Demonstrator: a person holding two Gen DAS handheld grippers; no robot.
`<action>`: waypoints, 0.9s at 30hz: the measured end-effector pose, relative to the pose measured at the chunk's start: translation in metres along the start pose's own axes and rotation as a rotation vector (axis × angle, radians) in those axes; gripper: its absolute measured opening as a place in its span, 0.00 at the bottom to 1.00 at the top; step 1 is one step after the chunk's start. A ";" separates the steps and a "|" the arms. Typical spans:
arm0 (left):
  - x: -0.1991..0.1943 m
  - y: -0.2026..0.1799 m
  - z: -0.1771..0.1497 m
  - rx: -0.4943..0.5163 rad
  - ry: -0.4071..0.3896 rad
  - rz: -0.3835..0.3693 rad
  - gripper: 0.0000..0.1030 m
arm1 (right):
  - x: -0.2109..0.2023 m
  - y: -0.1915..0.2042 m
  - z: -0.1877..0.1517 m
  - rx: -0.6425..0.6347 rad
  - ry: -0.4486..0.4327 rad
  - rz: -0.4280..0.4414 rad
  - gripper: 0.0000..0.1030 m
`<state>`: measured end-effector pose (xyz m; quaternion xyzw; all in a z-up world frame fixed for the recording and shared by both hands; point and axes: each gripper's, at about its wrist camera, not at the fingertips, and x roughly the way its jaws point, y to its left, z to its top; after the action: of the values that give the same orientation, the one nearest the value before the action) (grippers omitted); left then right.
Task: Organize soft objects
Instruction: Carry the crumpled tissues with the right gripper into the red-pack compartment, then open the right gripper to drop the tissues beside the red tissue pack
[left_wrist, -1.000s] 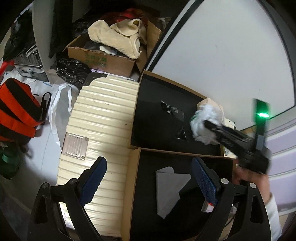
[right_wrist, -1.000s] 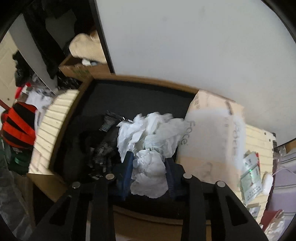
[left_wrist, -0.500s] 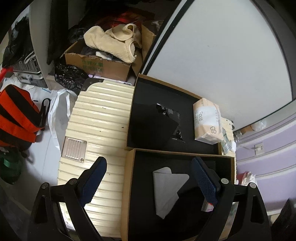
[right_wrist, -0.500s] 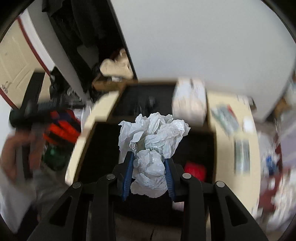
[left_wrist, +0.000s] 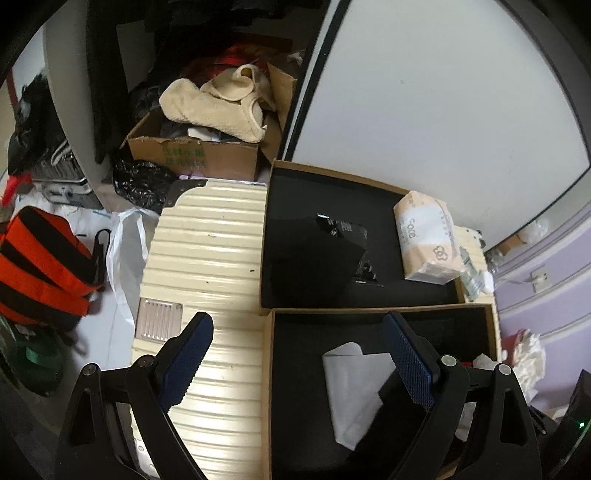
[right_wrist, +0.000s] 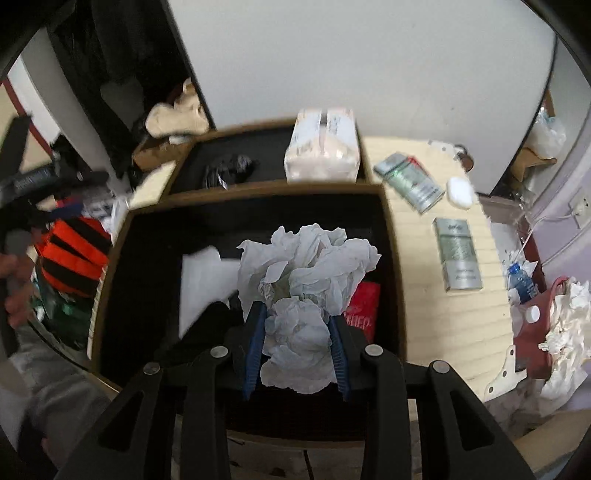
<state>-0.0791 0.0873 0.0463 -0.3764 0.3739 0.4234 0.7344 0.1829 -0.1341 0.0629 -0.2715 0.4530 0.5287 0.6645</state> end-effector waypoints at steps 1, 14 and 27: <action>0.002 -0.001 -0.001 0.004 0.004 0.002 0.88 | 0.001 0.003 -0.002 0.008 0.006 0.004 0.28; 0.010 -0.030 -0.014 0.126 0.060 0.024 0.88 | 0.008 -0.012 0.001 0.116 0.028 0.022 0.30; 0.010 -0.016 -0.010 0.027 0.104 -0.019 0.88 | 0.019 -0.024 0.003 0.208 0.103 0.035 0.69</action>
<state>-0.0632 0.0758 0.0370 -0.3915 0.4135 0.3914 0.7229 0.2074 -0.1301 0.0440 -0.2201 0.5435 0.4756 0.6557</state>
